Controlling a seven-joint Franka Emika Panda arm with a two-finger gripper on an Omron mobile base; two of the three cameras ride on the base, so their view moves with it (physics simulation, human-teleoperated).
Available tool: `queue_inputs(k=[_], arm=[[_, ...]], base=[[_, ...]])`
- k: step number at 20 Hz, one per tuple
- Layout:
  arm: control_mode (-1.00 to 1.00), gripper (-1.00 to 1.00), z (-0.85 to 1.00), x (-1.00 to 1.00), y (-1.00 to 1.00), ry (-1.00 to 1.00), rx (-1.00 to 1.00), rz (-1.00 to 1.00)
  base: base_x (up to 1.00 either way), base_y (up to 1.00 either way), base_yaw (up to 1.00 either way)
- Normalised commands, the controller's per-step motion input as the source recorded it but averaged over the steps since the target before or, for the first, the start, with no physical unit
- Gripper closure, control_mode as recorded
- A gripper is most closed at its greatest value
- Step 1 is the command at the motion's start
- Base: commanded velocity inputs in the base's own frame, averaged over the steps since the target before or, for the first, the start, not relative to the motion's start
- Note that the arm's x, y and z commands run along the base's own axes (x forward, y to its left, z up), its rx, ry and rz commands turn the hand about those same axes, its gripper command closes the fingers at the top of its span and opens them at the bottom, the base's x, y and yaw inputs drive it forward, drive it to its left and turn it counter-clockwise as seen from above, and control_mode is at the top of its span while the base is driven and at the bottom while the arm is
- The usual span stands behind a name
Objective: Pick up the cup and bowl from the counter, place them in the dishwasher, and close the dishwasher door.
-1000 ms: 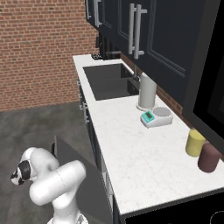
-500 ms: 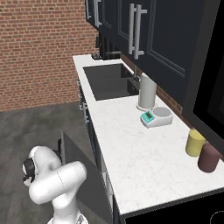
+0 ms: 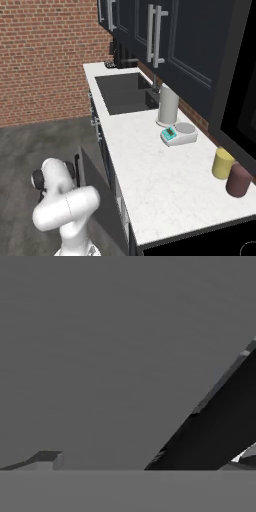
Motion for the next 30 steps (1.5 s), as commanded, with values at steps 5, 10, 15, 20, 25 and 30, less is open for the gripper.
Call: queue_inputs(k=[5,10,15,20,25,30], arm=[[-1.00,-1.00,0.00,1.00,-1.00,0.03,0.01,0.00],[-1.00,-1.00,0.00,1.00,-1.00,0.10,0.10,0.00],[-1.00,-1.00,-0.01,1.00,-1.00,0.12,0.14,0.00],[-1.00,-1.00,-0.10,1.00,-1.00,0.15,0.13,0.00],[-1.00,-1.00,-0.36,1.00,-1.00,0.20,0.13,0.00],[-1.00,-1.00,-0.45,1.00,-1.00,0.21,0.12,0.00]], base=[[0.00,0.00,0.00],[0.00,0.00,0.00],[0.00,0.00,0.00],[0.00,0.00,0.00],[0.00,0.00,0.00],[0.00,0.00,0.00]])
